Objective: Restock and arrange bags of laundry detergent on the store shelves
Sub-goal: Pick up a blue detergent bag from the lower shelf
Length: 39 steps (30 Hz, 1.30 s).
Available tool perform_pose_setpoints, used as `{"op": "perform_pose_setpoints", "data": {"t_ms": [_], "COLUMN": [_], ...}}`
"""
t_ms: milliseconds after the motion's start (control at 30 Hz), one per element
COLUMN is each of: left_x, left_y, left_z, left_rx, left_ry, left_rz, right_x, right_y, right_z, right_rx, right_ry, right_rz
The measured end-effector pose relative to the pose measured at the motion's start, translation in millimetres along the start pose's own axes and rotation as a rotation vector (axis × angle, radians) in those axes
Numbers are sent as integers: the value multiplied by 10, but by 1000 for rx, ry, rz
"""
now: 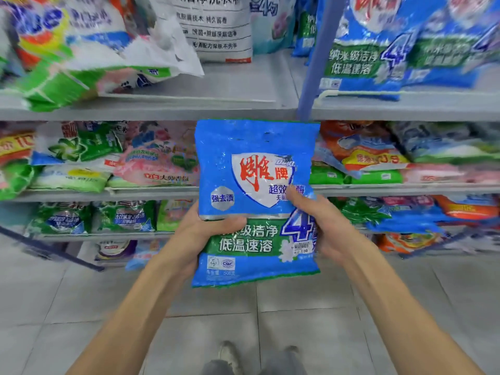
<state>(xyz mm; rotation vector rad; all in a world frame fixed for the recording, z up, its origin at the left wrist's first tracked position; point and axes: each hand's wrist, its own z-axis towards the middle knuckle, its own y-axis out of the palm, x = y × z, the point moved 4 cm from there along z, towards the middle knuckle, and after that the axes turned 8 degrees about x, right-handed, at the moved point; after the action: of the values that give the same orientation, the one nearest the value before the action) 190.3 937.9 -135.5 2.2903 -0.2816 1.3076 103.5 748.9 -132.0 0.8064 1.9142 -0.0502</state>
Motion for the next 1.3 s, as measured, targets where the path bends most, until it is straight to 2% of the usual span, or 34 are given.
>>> {"op": "perform_pose_setpoints", "data": {"t_ms": [200, 400, 733, 1100, 1300], "left_x": [269, 289, 57, 675, 1240], "left_y": [717, 1657, 2985, 3753, 4169], "left_z": [-95, -49, -82, 511, 1181], "left_rx": [-102, -48, -2, 34, 49], "left_ry": [68, 96, 137, 308, 451], "left_rz": [23, 6, 21, -7, -18], "right_x": [-443, -800, -1586, -2711, -3460], "right_y": [-422, -1124, -2330, -2590, -2672], "right_z": [-319, -544, -712, -237, 107], "right_rx": [147, 237, 202, 127, 185], "right_ry": [-214, -290, -370, -548, -673], "right_rz": [47, 137, 102, 59, 76]}}
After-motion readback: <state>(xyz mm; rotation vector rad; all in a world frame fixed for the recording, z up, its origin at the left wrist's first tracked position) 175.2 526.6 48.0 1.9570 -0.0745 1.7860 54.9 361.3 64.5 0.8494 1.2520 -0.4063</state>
